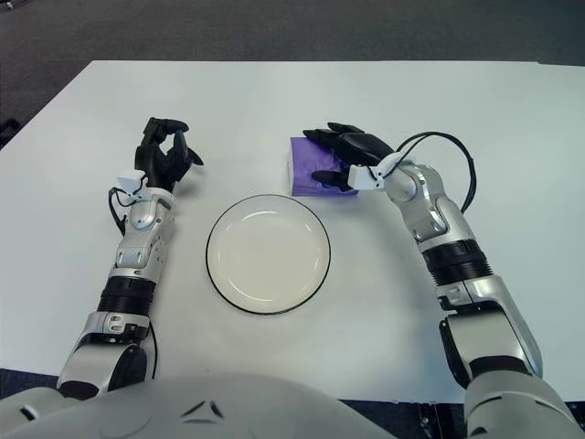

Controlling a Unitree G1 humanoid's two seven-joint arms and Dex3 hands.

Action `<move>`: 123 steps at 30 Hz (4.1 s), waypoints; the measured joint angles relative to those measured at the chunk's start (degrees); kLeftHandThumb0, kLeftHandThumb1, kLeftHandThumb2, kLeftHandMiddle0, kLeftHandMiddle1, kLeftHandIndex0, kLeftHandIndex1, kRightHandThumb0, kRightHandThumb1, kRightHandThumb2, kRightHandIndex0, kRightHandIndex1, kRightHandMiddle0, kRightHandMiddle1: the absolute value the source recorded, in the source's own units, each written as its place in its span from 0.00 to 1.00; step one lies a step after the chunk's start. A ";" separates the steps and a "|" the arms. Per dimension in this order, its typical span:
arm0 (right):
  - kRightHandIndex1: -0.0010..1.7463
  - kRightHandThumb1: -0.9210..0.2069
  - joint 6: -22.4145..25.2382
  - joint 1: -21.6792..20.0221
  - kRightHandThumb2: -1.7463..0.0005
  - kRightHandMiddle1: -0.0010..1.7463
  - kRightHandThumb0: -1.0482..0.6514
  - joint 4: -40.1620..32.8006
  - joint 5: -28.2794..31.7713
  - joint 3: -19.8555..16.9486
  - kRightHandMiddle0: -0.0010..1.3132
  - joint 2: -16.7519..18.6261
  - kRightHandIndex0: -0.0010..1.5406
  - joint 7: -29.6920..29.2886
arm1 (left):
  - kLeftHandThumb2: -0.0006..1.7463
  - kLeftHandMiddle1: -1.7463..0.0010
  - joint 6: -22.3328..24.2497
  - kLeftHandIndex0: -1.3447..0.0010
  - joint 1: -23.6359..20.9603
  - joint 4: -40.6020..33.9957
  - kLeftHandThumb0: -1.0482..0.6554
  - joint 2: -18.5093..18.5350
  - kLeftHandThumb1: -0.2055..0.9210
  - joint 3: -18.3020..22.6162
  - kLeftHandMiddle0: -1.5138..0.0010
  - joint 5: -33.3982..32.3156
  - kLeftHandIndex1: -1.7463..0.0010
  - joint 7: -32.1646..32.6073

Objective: Put the tissue paper into the plate.

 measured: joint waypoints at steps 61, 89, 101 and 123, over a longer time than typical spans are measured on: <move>0.94 0.32 -9.45 -1.68 0.43 0.99 0.62 9.97 -14.24 4.42 0.25 -5.71 0.27 -21.58 | 0.39 0.00 0.04 0.79 1.11 -2.68 0.40 -0.94 0.89 -0.26 0.43 0.04 0.00 0.01; 1.00 0.54 -13.81 -0.61 0.25 0.98 0.62 8.65 8.66 -6.23 0.34 -3.47 0.37 -15.47 | 0.40 0.00 0.04 0.79 1.11 -2.43 0.40 -0.99 0.88 -0.34 0.42 0.06 0.00 0.01; 1.00 0.54 -13.47 1.24 0.24 0.99 0.62 -7.42 15.85 -9.58 0.32 -0.55 0.38 -12.44 | 0.40 0.00 0.04 0.79 1.06 -2.33 0.40 -1.00 0.88 -0.30 0.42 0.05 0.00 0.01; 1.00 0.50 -30.77 3.29 0.27 1.00 0.62 -12.37 15.51 -6.84 0.29 0.34 0.36 -7.57 | 0.40 0.00 0.52 0.79 1.06 -2.12 0.40 -1.01 0.88 -0.13 0.43 0.04 0.00 0.00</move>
